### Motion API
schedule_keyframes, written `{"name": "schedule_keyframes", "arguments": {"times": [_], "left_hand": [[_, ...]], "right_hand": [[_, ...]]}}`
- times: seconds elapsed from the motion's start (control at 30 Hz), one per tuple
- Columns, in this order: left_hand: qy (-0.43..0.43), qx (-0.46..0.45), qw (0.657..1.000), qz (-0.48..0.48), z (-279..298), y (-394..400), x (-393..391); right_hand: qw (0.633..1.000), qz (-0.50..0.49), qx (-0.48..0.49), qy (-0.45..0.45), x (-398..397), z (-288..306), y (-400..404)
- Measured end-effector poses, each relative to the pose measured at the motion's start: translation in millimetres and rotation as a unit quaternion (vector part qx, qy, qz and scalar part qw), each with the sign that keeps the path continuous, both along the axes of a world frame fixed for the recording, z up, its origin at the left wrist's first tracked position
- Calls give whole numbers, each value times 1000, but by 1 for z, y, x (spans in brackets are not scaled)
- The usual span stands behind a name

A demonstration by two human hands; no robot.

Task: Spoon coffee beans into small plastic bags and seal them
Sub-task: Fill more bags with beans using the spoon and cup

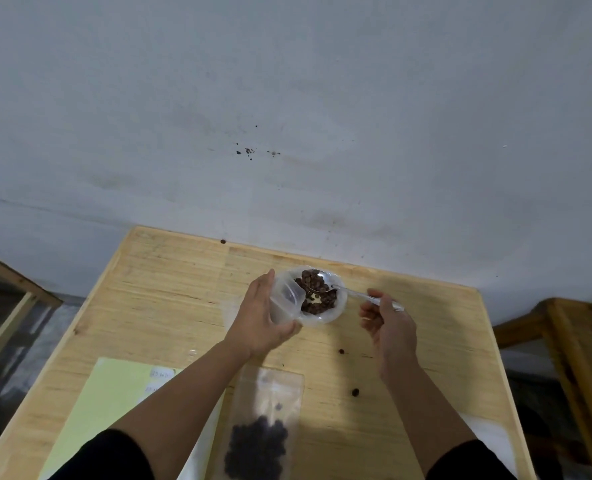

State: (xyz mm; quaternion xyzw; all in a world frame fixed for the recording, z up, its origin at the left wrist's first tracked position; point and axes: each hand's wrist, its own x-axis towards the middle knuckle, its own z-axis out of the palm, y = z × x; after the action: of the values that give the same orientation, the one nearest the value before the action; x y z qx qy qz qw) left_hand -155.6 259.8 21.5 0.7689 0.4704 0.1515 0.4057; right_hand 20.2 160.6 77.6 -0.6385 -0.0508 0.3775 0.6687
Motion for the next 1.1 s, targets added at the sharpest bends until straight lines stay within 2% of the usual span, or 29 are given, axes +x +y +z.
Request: {"name": "schedule_keyframes", "arguments": {"times": [0.07,0.17,0.27,0.37,0.5,0.63,0.73,0.8,0.97,1.1], "left_hand": [[-2,-3,1000,1,0,1,1],[-10,-7,1000,1,1,2,3],[-14,-3,1000,3,1,2,2],[-19,-6,1000,6,-1,1,0],[-21,-9,1000,6,-1,0,-1],[-18,-10,1000,-1,0,1,-1],[-12,-10,1000,-6,1,2,-1],[-10,-7,1000,-9,1,3,-1],[-12,-12,1000,-10,2,5,0],[-13,-13,1000,-4,4,6,3]], "right_hand": [[998,42,8,-48,-4,10,-2],[979,108,11,-172,-15,21,-3],[962,72,-11,-263,-16,19,0],[946,35,-84,-310,-12,1,-4],[960,46,-127,-246,-21,-28,-9],[990,28,-111,-81,-34,-38,0],[994,10,-107,22,-33,-40,5],[993,-1,-108,40,-27,-38,6],[995,-18,-97,17,-10,-24,3],[999,-16,-47,-1,0,-5,3]]}}
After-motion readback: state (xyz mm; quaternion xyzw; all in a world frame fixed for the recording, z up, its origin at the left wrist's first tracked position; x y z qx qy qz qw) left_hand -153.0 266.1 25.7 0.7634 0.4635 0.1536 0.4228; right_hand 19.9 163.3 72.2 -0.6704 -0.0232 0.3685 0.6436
